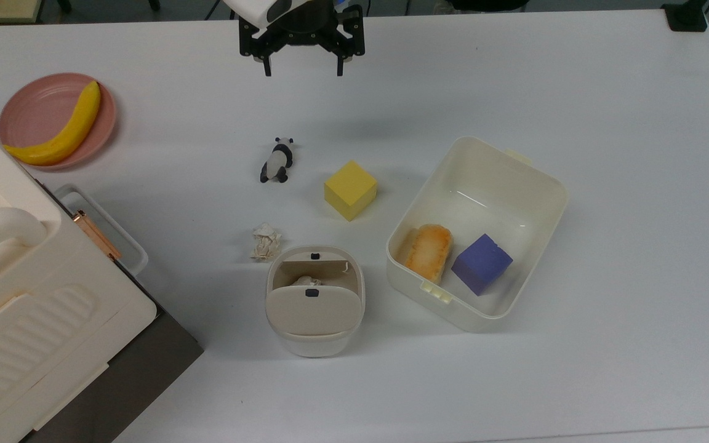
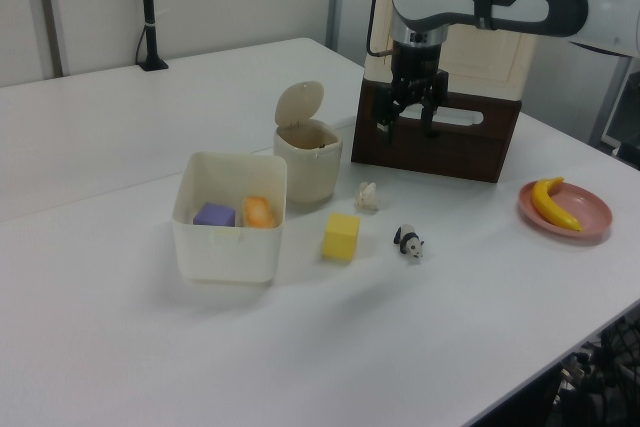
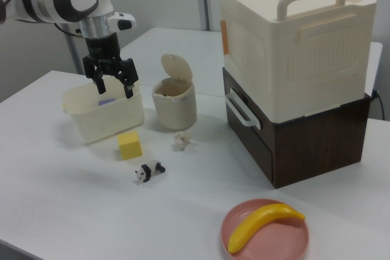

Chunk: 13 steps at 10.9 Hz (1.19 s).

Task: Grab it up and put it in the trash
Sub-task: 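Move the gripper down toward the small white crumpled item by the bin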

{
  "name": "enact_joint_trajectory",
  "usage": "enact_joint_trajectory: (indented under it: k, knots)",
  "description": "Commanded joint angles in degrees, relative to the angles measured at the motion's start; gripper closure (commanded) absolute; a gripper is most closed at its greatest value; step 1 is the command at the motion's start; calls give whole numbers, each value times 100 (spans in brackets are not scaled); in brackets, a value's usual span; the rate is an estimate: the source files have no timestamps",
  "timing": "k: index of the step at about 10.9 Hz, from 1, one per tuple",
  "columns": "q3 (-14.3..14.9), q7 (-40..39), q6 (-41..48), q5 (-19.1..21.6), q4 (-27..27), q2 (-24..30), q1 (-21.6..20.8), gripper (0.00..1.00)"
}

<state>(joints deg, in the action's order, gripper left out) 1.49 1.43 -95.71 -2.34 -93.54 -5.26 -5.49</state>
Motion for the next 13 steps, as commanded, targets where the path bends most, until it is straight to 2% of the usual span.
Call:
enact_joint_trajectory:
  k: [1,4,6,12,13]
  knots:
    - [53,-151,27,119,-94,87,-5,0]
    - [61,-266,-349,111,-111,-18,4,0]
    - [88,-275,-911,50,-94,-334,83,0]
    - [88,-248,-2660,-372,196,-1792,285,0]
    - [88,-231,-2837,-512,222,-2038,286,3]
